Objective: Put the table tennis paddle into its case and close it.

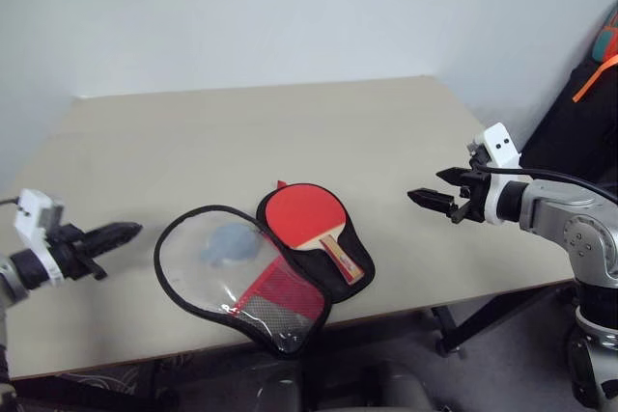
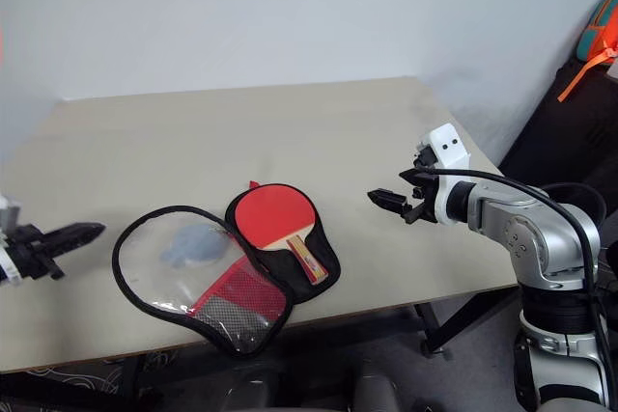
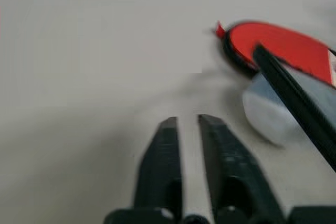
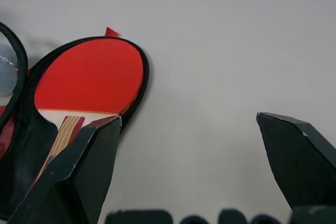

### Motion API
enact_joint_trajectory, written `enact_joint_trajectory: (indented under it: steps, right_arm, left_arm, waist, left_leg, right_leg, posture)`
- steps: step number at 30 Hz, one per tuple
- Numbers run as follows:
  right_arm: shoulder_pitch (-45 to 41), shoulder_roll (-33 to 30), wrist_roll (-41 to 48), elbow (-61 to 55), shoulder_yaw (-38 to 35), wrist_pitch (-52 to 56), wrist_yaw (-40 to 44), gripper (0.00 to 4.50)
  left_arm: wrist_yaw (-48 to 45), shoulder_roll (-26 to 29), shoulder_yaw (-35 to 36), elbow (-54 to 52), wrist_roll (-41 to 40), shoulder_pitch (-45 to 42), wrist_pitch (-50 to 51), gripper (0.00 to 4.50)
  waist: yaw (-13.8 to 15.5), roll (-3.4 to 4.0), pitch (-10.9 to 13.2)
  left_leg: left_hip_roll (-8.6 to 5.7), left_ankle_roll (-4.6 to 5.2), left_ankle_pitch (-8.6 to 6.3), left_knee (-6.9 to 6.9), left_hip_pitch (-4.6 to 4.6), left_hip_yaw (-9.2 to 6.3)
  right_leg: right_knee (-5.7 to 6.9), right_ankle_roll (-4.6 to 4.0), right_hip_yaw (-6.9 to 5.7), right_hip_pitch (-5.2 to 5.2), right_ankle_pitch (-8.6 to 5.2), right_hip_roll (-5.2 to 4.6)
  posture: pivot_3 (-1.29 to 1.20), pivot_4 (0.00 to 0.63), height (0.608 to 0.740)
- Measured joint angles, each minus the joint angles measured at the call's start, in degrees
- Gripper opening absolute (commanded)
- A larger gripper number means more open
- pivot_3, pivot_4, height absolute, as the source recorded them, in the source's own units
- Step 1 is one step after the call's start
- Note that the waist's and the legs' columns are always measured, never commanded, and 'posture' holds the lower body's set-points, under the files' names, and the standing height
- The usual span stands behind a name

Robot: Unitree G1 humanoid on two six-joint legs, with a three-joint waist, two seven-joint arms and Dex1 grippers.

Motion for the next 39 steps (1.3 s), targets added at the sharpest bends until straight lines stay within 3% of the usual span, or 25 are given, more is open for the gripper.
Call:
enact_joint_trajectory:
  steps: [3,7,13,17,22,29,39]
  right_arm:
    - [-1.4,-0.4,0.0,0.6,1.1,-0.9,1.0,4.50]
    - [-1.4,-0.9,0.0,0.9,1.7,-1.3,1.1,4.50]
    - [-1.4,-1.5,0.2,1.0,1.8,-1.3,1.0,4.50]
    - [-1.3,-1.6,0.3,1.1,1.8,-1.3,0.9,4.50]
    - [-1.4,-2.6,0.2,2.3,1.7,-1.6,1.0,4.50]
    - [-1.5,-6.8,-0.2,4.3,0.4,-5.1,2.9,4.50]
    - [6.1,-13.1,2.4,-4.7,0.2,-20.4,20.8,4.50]
  left_arm:
    - [0.7,-3.7,-1.1,-10.9,-3.4,6.3,5.5,0.11]
    - [0.2,-3.8,-1.5,-22.5,-7.9,11.7,11.9,0.11]
    - [-1.0,-3.8,-1.6,-30.9,-17.0,10.6,19.6,0.11]
    - [1.6,-4.2,-1.7,-31.5,-19.5,3.4,21.3,0.11]
    - [11.0,-11.6,-6.9,-31.5,-19.3,-6.2,22.2,0.11]
    - [17.9,-17.7,-14.3,-30.0,-15.2,-9.8,21.3,0.11]
    - [19.6,-18.4,-16.8,-29.3,-15.4,-11.3,24.8,0.11]
  waist:
    - [-0.1,-0.07,0.0]
    - [0.0,-0.01,0.0]
    - [0.0,0.06,0.1]
    - [0.0,0.07,0.1]
    - [0.0,0.08,0.0]
    - [0.0,0.05,0.0]
    - [0.1,0.04,0.0]
  left_leg:
    - [0.04,-0.03,0.00,0.00,-0.01,0.03]
    - [0.08,-0.03,0.00,0.00,0.00,0.04]
    - [0.07,-0.03,0.00,0.01,0.00,0.01]
    - [0.03,-0.03,0.01,0.04,0.01,-0.01]
    - [-0.06,-0.31,0.21,0.14,0.01,0.01]
    - [0.00,-0.31,0.20,0.21,0.03,-0.02]
    - [-0.01,0.08,-0.03,0.38,0.04,-0.26]
  right_leg:
    - [0.00,0.00,0.00,-0.03,0.00,-0.02]
    - [0.00,0.00,-0.03,-0.02,0.00,0.02]
    - [0.00,0.00,-0.08,0.01,0.00,0.08]
    - [0.01,0.00,-0.10,0.13,0.00,0.11]
    - [0.05,0.05,-0.05,0.31,0.03,0.13]
    - [0.05,0.04,-0.04,0.34,0.02,0.23]
    - [0.03,0.04,-0.18,0.51,0.01,0.19]
  posture:
    - [0.00,0.000,0.715]
    - [0.00,0.000,0.715]
    - [0.00,0.000,0.715]
    - [0.00,0.000,0.715]
    - [0.00,0.000,0.715]
    - [0.00,0.000,0.715]
    - [0.00,0.000,0.715]
